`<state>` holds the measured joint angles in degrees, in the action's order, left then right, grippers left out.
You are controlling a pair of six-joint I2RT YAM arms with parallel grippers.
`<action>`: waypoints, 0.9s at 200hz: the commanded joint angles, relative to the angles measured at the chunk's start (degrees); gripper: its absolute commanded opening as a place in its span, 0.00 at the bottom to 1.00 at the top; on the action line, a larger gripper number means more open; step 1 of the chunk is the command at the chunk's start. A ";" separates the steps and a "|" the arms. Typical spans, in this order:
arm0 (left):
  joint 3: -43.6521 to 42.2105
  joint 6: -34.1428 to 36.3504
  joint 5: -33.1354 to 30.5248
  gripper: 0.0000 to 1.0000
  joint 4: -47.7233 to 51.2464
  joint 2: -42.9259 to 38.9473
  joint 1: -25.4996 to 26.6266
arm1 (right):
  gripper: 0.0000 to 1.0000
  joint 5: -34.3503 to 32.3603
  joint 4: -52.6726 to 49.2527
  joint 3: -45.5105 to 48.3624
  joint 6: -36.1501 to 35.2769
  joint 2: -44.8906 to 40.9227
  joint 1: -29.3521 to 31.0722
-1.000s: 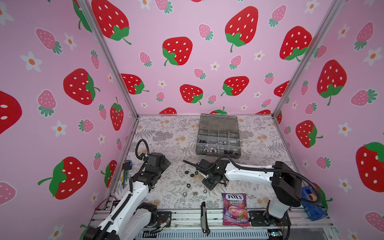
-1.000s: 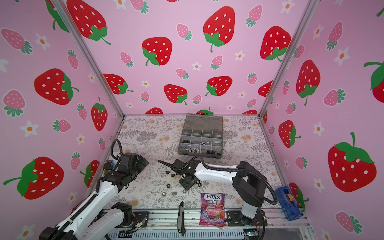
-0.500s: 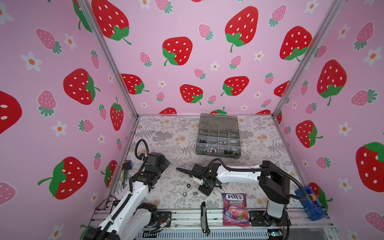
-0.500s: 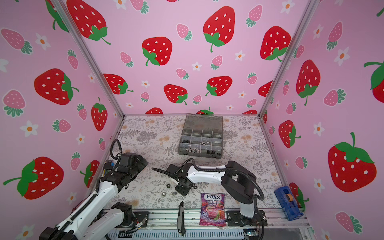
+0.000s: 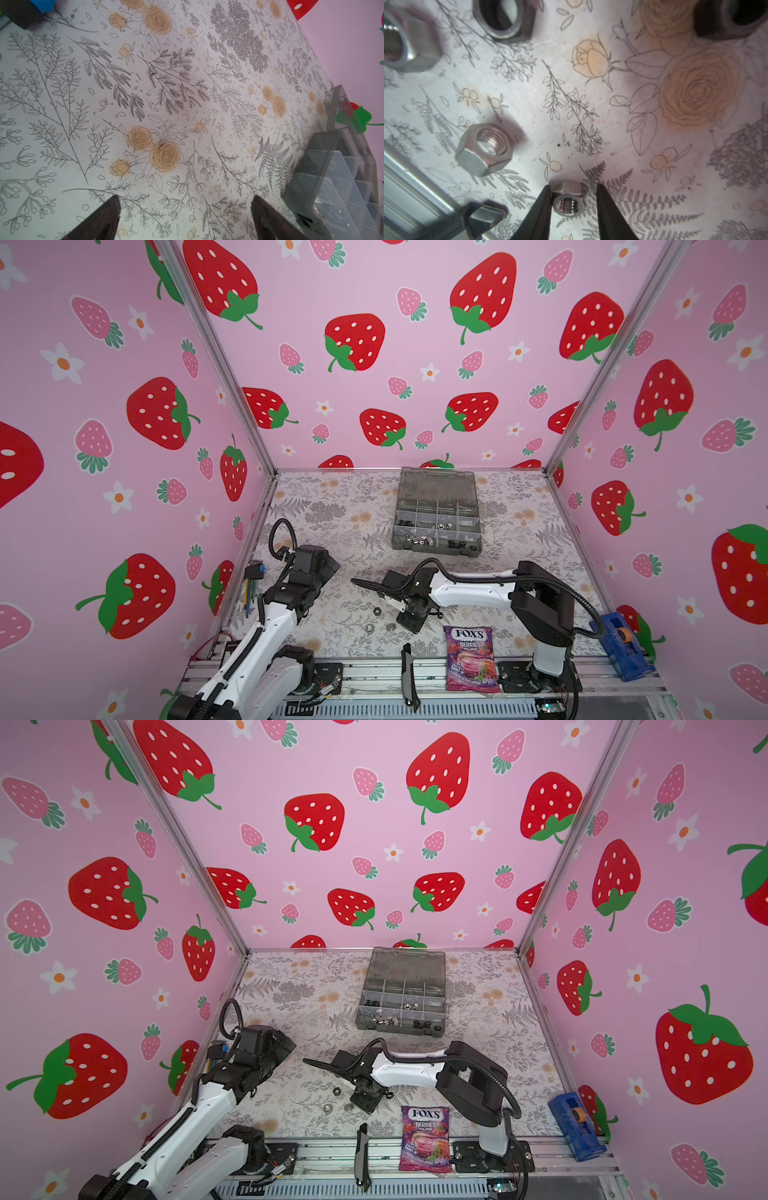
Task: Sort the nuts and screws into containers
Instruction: 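Move the right gripper back over the nut pile and lower onto a silver nut, then close the right gripper on the silver hex nut and lift it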
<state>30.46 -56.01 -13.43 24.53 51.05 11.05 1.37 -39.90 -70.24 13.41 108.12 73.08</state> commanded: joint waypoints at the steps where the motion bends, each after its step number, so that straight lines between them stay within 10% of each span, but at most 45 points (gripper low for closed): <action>1: -0.75 -0.77 -0.79 0.99 1.17 -0.11 -0.46 | 0.35 -1.37 -3.83 0.45 -0.45 2.49 0.40; 180: -0.17 -0.18 0.36 0.99 0.43 -0.01 -1.03 | 0.00 -6.43 3.49 0.07 6.25 -5.20 -9.17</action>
<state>30.44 -55.99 -12.93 24.49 51.03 10.33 -2.48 -38.00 -69.95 17.72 107.18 65.87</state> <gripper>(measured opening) 0.992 0.239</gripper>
